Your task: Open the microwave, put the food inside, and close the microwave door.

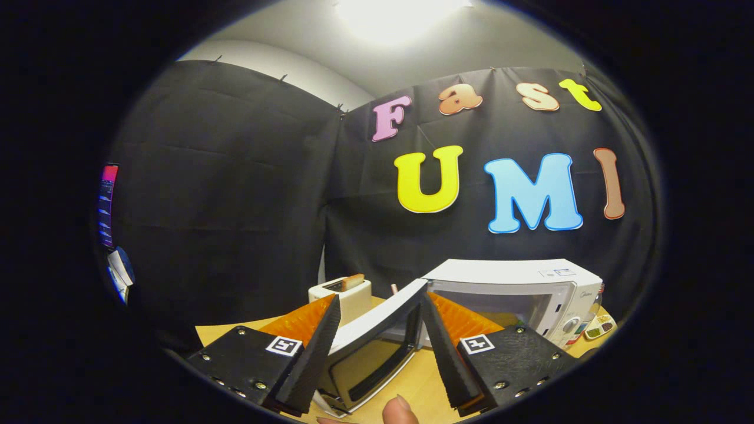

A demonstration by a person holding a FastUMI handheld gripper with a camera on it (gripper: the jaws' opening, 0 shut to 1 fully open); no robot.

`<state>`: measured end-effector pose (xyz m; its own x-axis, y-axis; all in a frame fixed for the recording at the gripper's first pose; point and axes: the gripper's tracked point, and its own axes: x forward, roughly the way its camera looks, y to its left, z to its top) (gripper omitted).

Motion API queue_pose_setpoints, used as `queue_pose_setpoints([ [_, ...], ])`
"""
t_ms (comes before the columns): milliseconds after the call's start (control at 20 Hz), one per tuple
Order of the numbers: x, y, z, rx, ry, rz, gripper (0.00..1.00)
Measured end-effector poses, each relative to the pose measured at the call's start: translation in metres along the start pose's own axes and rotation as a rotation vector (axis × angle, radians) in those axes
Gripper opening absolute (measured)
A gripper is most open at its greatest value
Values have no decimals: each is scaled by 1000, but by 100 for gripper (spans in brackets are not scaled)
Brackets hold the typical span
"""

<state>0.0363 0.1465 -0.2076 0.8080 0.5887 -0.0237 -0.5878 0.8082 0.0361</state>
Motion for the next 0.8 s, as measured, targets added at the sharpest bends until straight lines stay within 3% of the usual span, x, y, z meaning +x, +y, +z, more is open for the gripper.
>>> queue_pose_setpoints([
  [450, -25, 118, -11, -16, 10, 232, 83],
  [650, -17, 158, -54, -74, 75, 308, 82],
  [750, -12, 158, -72, -101, 89, 264, 65],
  [800, -8, 162, -85, -102, 104, 273, 42],
])
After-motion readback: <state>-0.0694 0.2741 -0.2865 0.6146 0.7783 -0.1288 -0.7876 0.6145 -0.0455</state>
